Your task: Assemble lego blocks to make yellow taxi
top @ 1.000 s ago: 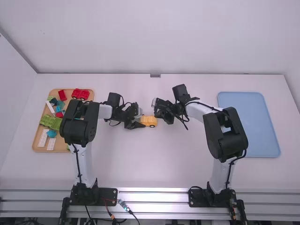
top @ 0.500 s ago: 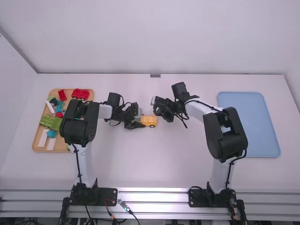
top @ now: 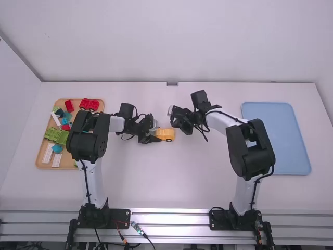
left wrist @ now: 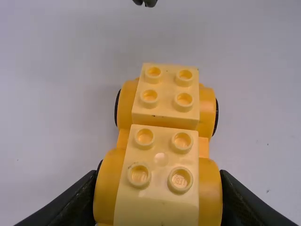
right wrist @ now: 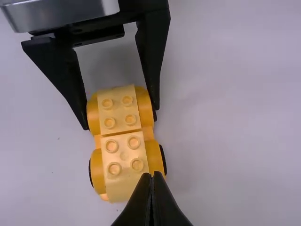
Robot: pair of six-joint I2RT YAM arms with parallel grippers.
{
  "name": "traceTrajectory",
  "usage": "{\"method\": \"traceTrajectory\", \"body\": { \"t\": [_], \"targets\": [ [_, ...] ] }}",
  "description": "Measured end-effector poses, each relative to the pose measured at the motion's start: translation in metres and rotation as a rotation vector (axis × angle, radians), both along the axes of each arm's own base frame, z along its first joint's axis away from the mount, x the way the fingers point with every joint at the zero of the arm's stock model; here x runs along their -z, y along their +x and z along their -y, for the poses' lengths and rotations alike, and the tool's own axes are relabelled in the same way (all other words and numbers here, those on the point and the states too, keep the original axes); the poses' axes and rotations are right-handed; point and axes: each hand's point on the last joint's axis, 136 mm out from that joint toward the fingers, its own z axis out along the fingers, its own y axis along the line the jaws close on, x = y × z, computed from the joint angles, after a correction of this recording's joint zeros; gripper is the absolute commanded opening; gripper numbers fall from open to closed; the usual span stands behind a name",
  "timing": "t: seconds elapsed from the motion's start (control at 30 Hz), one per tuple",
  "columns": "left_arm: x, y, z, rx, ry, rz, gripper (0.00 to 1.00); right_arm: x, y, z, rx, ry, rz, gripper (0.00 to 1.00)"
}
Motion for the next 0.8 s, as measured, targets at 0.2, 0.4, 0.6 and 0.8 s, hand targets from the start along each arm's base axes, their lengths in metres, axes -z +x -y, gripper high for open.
{"method": "traceTrajectory", "body": {
  "t": [0.2, 0.4, 0.6, 0.8],
  "targets": [
    [0.000, 0.000, 0.000, 0.000, 0.000, 0.000, 0.37, 0.000, -0.014, -0.002, -0.034, 0.021, -0.052, 0.00],
    [0.000, 0.000, 0.000, -0.001, 0.002, 0.001, 0.36, -0.002, -0.018, -0.004, -0.069, 0.038, -0.046, 0.00],
    [0.000, 0.000, 0.000, -0.001, 0.002, 0.001, 0.35, -0.006, -0.012, -0.006, -0.074, 0.057, -0.008, 0.00],
    [0.000, 0.000, 0.000, -0.001, 0.002, 0.001, 0.34, 0.008, 0.002, -0.010, -0.045, 0.077, -0.001, 0.00]
  ]
}}
